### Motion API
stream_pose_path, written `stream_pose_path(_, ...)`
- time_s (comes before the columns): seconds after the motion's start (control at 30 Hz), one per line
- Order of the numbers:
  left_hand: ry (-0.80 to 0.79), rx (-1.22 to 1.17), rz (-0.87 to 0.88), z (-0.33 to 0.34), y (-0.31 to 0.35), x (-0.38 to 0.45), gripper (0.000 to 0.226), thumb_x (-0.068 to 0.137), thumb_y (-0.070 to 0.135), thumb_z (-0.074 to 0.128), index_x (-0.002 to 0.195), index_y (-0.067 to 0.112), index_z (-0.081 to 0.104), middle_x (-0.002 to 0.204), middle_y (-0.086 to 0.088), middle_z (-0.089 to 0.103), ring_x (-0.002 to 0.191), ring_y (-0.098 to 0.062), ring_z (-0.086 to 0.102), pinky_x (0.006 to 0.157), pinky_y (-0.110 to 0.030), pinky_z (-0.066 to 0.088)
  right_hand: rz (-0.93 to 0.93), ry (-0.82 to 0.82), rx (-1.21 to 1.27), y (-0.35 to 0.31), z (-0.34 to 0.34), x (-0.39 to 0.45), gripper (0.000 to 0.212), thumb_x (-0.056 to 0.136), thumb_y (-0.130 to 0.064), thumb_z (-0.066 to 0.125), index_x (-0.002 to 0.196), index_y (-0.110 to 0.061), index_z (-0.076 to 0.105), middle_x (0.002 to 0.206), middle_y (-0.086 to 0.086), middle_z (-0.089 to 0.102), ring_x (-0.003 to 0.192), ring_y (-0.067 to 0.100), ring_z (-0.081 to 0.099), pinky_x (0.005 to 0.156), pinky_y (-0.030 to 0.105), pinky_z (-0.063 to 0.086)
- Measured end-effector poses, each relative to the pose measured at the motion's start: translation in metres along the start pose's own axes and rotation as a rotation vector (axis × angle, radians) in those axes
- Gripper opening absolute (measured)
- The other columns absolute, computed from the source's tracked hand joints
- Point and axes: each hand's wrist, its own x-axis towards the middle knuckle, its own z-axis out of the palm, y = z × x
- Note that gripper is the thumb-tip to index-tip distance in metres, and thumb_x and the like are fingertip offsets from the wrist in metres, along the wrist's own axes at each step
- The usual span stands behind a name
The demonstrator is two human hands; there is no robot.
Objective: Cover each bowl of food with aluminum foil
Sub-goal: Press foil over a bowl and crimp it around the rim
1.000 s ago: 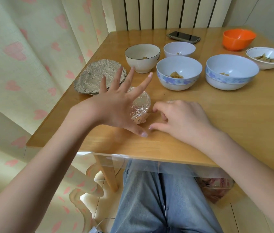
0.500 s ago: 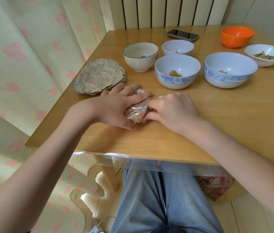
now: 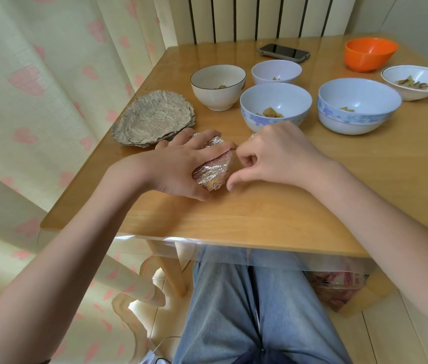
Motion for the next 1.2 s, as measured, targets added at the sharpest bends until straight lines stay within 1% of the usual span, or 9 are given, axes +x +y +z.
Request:
stream_pose_path(0.07,-0.007,0.023,0.004,0.001,0.0,0.002,0.099,0.08,0.051,0.069,0.149,0.053,-0.003,0.158,0.021,-0.011,0.147,-0.015,-0.009,0.115,-0.052,0.011,0.009,0.003,-0.008,-0.001,-0.001,0.003,0.061,0.064,-0.074,0.06,0.049,-0.021,0.033,0.049,-0.008,0.038,0.059,0.018,0.042,0.051,0.031,0.023)
stream_pose_path(0.23,-0.004,0.027,0.001,0.002,-0.001,0.002,0.1,0.08,0.05,0.069,0.15,0.05,-0.001,0.158,0.019,-0.01,0.147,-0.016,-0.008,0.114,-0.053,0.013,0.014,-0.06,-0.097,-0.001,-0.01,0.019,0.065,0.059,-0.076,0.063,0.051,-0.017,0.038,0.051,-0.007,0.038,0.061,0.021,0.042,0.055,0.03,0.026)
stream_pose_path(0.37,0.061,-0.019,-0.018,0.001,0.003,0.0,0.101,0.077,0.051,0.073,0.15,0.051,0.003,0.159,0.016,-0.003,0.147,-0.019,-0.003,0.113,-0.053,0.017,0.085,-0.077,-0.105,-0.006,-0.012,0.004,0.057,0.065,-0.078,0.057,0.065,-0.022,0.054,0.065,-0.008,0.056,0.069,0.017,0.048,0.056,0.029,0.025)
stream_pose_path(0.43,0.053,-0.018,-0.081,0.003,0.008,-0.001,0.11,0.072,0.061,0.072,0.147,0.055,-0.008,0.162,0.011,-0.009,0.149,-0.023,-0.007,0.115,-0.057,0.016,0.176,-0.093,-0.094,-0.01,-0.006,-0.016,0.05,0.07,-0.076,0.056,0.077,-0.026,0.059,0.075,-0.011,0.059,0.075,0.015,0.052,0.055,0.028,0.024)
stream_pose_path(0.57,0.0,-0.018,-0.112,-0.002,0.007,-0.005,0.136,0.045,0.084,0.065,0.13,0.06,-0.038,0.155,0.001,-0.037,0.142,-0.03,-0.033,0.114,-0.066,-0.006,0.325,-0.079,0.051,-0.028,0.009,-0.042,0.044,0.073,-0.072,0.057,0.086,-0.03,0.06,0.077,-0.012,0.058,0.084,0.012,0.059,0.059,0.027,0.029)
stream_pose_path(0.7,-0.029,-0.039,-0.003,-0.016,-0.01,-0.008,0.126,0.044,0.078,0.067,0.128,0.072,-0.026,0.155,0.014,-0.035,0.141,-0.019,-0.036,0.115,-0.059,-0.013,0.389,-0.016,0.143,-0.04,0.012,-0.032,0.051,0.071,-0.077,0.054,0.095,-0.033,0.061,0.085,-0.009,0.065,0.086,0.015,0.061,0.066,0.028,0.037)
stream_pose_path(0.87,-0.057,-0.167,0.126,-0.011,-0.015,0.001,0.105,0.055,0.064,0.079,0.127,0.082,0.004,0.158,0.022,-0.001,0.147,-0.014,-0.003,0.12,-0.051,0.011,0.405,0.016,0.214,-0.051,0.016,-0.023,0.048,0.073,-0.073,0.056,0.088,-0.028,0.065,0.081,-0.007,0.067,0.083,0.015,0.062,0.065,0.028,0.038)
stream_pose_path(1.07,-0.046,-0.159,0.14,-0.01,-0.016,0.001,0.099,0.052,0.067,0.074,0.119,0.086,0.003,0.155,0.022,0.005,0.144,-0.015,0.004,0.119,-0.046,0.015,0.407,-0.017,0.373,-0.044,0.015,-0.016,0.037,0.071,-0.059,0.07,0.067,-0.023,0.063,0.06,-0.008,0.06,0.066,0.011,0.055,0.055,0.027,0.035)
stream_pose_path(1.2,-0.042,-0.141,0.145,-0.011,-0.013,0.0,0.103,0.058,0.061,0.081,0.122,0.083,0.004,0.156,0.022,0.004,0.143,-0.015,0.004,0.119,-0.047,0.016,0.373,-0.015,0.536,-0.032,0.02,-0.013,0.032,0.07,-0.047,0.077,0.063,-0.017,0.066,0.054,-0.005,0.063,0.054,0.007,0.053,0.061,0.034,0.049)
